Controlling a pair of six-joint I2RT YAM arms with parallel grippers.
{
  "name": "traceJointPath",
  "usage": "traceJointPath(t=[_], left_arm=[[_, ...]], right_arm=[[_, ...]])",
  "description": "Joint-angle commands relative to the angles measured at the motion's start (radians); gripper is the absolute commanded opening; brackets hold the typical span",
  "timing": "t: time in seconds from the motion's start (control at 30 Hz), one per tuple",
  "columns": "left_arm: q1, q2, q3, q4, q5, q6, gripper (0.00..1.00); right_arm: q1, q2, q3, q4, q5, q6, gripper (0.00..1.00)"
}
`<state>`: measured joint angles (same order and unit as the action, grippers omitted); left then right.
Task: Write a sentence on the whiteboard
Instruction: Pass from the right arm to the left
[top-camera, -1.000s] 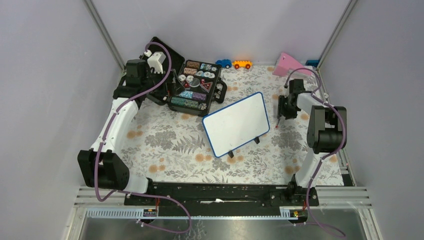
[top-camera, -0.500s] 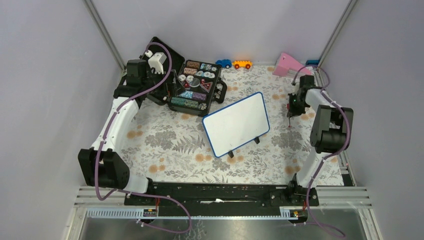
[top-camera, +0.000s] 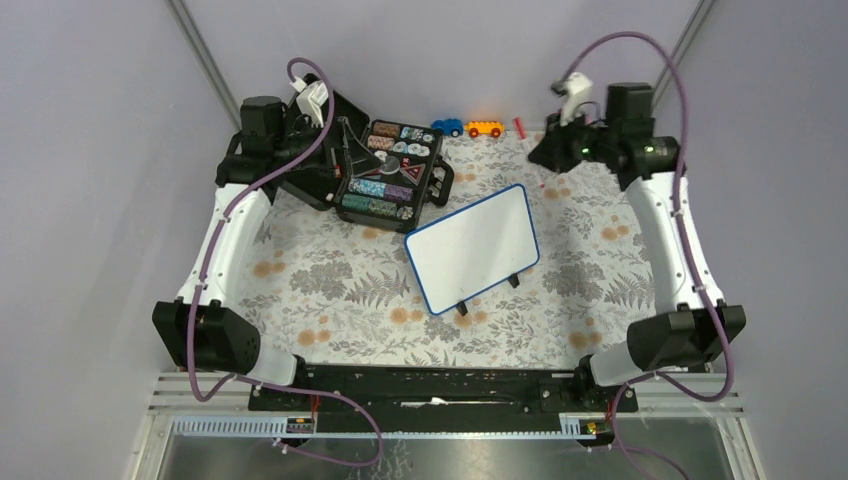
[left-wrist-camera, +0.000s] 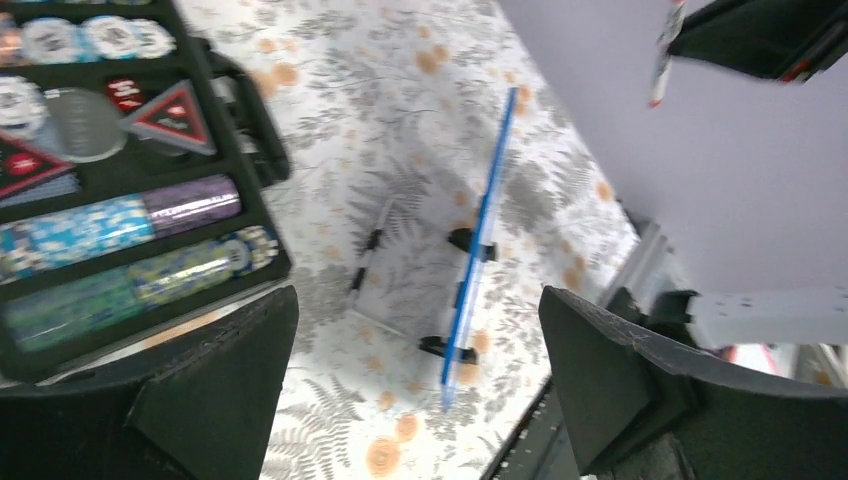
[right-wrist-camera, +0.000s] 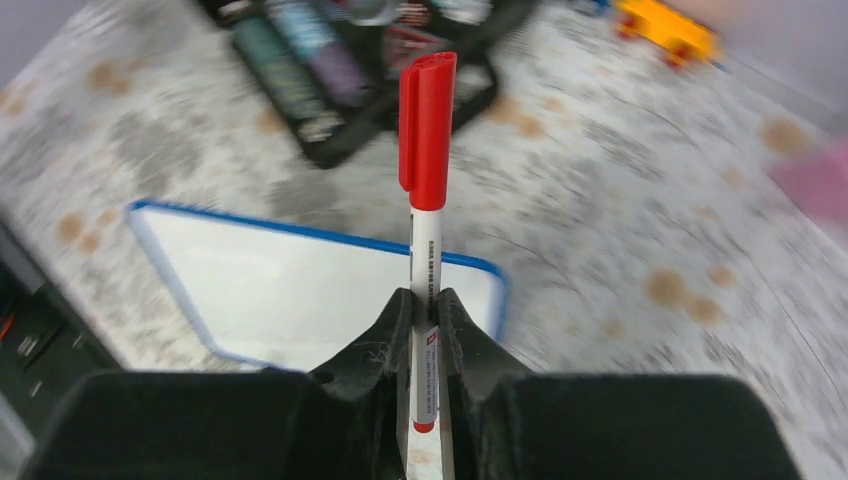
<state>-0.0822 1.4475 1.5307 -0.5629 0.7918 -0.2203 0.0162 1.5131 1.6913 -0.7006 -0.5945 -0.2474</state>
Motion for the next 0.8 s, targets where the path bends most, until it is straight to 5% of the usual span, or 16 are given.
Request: traceJointPath(t=[0.0,0.37,0.77], left_arm=[[0.001,-0.048,-0.014,0.118,0.21,-0.138,0.99],[-0.062,-0.064,-0.154,0.136,0.319,-0.234,0.9],[-0.195,-0.054,-0.245,0.225,0.387,-0.326,0.71]], right_arm=[[0.239,-0.066,0.027,-0.157,-0.05,-0.14,0.0],[0.619,-0.104,-0.06,-0.204,0.193,-0.265,0.0],[0.848,-0.063,-0.037,-0.186,0.526,-0.332,0.0]])
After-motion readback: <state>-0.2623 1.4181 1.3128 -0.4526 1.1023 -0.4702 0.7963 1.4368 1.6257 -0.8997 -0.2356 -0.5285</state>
